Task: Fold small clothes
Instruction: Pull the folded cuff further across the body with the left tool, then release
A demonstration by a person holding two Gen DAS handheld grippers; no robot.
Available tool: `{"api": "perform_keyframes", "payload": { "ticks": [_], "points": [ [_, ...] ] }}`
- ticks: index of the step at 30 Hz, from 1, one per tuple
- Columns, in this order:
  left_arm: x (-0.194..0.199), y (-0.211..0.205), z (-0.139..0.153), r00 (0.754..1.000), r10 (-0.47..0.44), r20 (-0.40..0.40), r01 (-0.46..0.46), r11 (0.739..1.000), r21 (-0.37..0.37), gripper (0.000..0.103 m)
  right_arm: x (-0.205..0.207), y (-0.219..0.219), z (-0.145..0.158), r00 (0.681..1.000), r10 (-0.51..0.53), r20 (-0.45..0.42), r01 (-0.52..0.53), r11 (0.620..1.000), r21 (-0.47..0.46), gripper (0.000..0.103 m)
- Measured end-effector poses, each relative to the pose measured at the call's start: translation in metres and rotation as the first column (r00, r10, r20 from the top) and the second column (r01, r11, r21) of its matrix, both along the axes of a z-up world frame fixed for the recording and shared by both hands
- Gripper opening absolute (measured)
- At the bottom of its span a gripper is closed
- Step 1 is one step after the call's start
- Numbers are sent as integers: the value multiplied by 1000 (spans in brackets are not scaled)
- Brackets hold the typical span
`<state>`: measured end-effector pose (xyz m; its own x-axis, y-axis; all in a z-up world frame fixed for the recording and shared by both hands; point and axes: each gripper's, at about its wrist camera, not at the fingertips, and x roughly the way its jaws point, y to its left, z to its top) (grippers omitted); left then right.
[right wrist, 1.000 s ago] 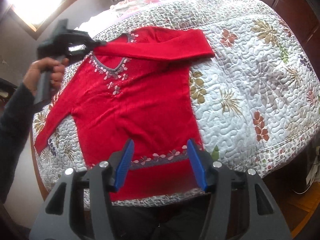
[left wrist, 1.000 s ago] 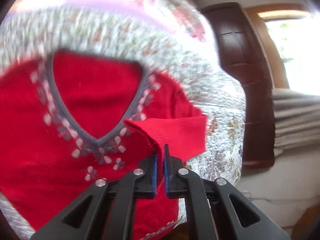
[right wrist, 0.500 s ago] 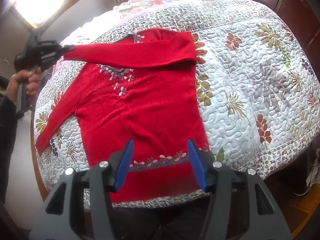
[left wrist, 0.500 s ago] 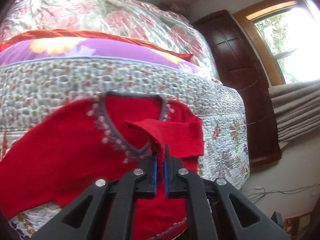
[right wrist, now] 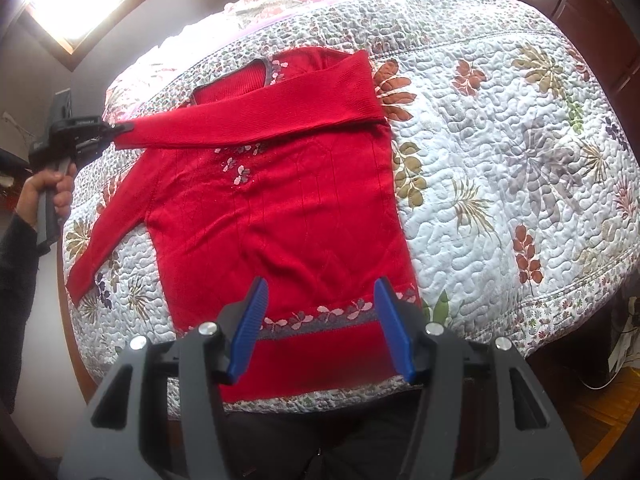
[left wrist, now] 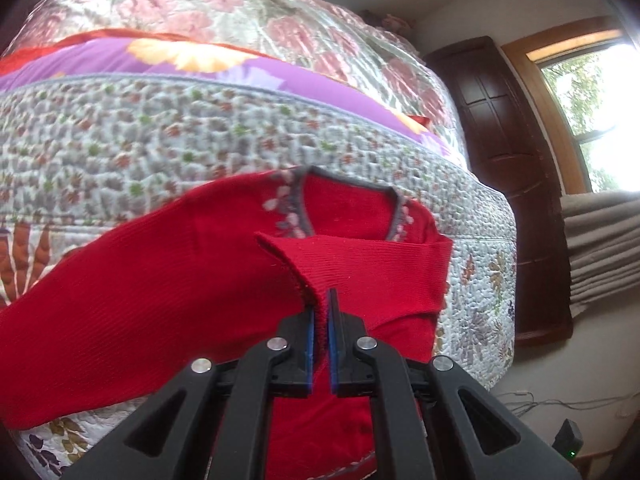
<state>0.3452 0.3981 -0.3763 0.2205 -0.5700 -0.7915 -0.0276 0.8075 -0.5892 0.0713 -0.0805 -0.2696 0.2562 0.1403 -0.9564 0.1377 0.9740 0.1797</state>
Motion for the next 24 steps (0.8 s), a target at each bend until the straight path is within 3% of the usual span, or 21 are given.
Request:
{"api": "perform_keyframes", "payload": {
  "ticks": [10, 22, 24],
  "points": [
    [-10, 41, -43, 995, 75, -65, -75, 997, 10, 5, 4, 0, -8, 1000, 3, -31, -3, 1000, -2, 55],
    [-13, 49, -105, 984, 106, -140, -104, 994, 22, 5, 9, 5, -21, 997, 28, -74, -28, 1000, -5, 55],
    [-15, 52, -109, 983, 116, -145, -113, 993, 33, 10, 11, 5, -22, 996, 32, -80, -32, 999, -4, 55]
  ]
}}
